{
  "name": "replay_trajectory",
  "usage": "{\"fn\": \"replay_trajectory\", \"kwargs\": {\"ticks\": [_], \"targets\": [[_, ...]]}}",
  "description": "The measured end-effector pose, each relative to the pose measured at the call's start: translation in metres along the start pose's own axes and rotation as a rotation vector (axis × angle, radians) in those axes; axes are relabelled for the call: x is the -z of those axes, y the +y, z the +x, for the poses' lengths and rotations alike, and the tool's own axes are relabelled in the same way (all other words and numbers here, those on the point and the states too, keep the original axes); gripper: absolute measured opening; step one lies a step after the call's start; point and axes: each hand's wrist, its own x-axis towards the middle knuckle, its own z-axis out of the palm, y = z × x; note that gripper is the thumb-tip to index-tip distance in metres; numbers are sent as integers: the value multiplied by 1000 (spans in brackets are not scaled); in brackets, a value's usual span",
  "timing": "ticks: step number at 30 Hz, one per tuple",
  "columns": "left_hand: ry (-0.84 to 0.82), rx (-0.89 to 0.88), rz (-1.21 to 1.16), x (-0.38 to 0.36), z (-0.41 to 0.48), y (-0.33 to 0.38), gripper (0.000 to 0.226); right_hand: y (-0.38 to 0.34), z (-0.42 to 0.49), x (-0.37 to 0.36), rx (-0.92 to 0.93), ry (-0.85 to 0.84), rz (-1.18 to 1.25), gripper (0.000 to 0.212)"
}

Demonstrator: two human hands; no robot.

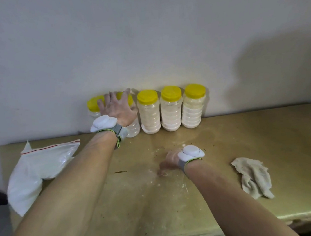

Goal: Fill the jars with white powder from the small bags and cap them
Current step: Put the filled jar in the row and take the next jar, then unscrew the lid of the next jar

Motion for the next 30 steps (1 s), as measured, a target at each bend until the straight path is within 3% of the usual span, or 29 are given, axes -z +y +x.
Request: {"fn": "replay_trajectory", "kwargs": {"ticks": [9,15,21,25,30], "targets": [[76,16,-14,-12,-7,2,31,5,2,-3,12,23,53,60],[-132,-66,-144,15,-27,-11,39,10,-5,-12,-3,127,112,46],[-337,-143,-335,40,-63,-29,41,4,-28,-35,-38,257,86,112],[-366,-129,-419,55,-91,-39,39,5,-50,-52,-10,275,131,115],[-422,-50,-755,73,-123,-48,36,-3,-82,-74,176,331,331,117]]}}
